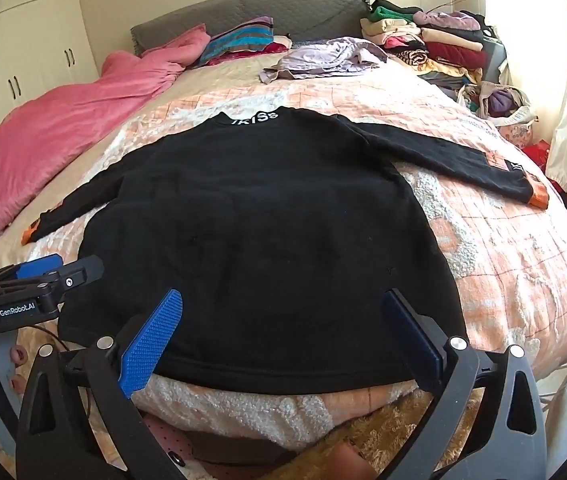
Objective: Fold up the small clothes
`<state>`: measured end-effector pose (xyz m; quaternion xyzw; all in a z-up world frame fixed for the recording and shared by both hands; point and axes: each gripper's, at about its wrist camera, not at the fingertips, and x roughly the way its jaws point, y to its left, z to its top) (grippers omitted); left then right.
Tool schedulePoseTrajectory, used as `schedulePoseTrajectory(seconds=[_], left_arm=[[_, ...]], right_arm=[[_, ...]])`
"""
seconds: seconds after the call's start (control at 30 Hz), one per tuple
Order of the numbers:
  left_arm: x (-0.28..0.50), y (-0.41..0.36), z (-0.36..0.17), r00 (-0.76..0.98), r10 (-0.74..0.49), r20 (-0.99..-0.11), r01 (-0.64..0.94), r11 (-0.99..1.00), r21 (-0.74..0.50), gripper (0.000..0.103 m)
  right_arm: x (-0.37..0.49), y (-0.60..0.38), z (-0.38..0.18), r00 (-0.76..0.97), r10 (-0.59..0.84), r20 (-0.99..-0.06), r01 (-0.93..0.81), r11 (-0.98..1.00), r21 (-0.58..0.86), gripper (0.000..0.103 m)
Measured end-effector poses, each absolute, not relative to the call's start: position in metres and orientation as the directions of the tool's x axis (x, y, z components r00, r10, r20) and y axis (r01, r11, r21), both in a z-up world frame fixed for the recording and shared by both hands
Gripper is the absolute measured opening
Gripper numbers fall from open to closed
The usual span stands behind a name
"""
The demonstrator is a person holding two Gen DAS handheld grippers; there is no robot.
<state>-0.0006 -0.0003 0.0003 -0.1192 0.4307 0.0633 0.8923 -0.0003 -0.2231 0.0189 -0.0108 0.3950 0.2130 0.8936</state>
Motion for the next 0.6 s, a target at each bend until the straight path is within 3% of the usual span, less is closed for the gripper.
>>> schedulePoseTrajectory(seconds=[0.6], left_arm=[[-0.0028,0.0005,0.0001,0.618,0.006,-0.786,-0.213,0.964,-0.161,0.094]], right_arm=[[-0.0007,-0.2186,0.0226,0.599,0.366,-0.712,-0.399,0.907,0.132,0.099]])
